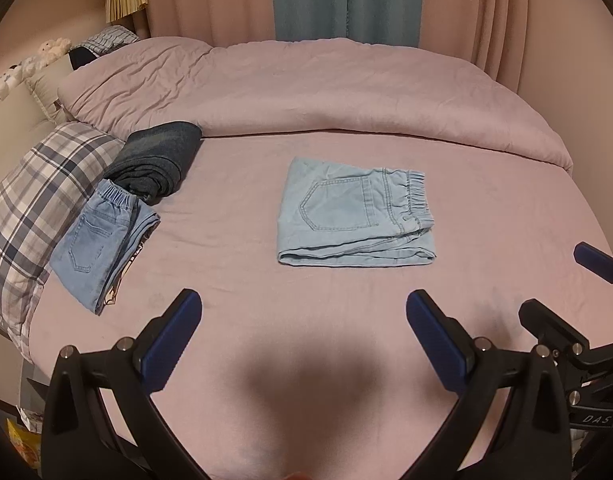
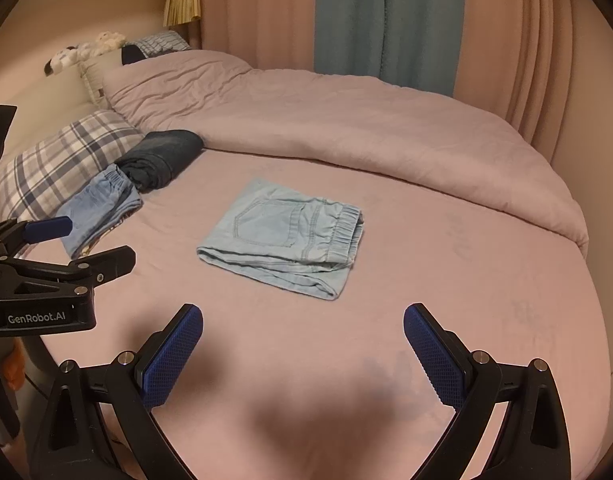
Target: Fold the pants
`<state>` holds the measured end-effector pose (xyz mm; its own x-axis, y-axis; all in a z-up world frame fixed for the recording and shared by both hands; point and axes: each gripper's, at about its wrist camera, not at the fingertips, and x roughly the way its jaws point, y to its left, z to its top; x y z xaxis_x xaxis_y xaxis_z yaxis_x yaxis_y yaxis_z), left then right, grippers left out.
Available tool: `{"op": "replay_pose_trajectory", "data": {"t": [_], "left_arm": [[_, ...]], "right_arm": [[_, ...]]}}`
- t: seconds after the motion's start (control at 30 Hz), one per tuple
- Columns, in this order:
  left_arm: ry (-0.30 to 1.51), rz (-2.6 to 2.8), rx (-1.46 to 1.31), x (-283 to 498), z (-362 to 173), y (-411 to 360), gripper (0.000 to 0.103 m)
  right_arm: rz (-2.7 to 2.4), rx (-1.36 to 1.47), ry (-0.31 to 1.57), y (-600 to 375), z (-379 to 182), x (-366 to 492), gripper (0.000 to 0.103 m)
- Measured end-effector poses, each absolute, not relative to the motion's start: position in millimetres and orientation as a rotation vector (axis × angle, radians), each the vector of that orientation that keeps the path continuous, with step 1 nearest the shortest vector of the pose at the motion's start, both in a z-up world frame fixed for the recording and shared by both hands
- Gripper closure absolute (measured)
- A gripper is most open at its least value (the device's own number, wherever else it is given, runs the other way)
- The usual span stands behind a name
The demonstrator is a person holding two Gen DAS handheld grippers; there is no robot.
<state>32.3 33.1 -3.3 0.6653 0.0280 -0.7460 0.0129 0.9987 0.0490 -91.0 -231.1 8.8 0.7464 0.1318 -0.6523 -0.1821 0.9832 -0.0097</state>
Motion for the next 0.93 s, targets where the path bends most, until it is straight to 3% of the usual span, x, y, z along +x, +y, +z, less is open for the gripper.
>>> {"op": "replay_pose_trajectory", "data": {"t": [0.93], "left_arm": [[0.837, -0.002, 0.065, 39.0, 0.2, 35.7, 0.001]], "right_arm": [[0.17, -0.069, 0.699, -235.9, 11.6, -87.9, 0.003]]}}
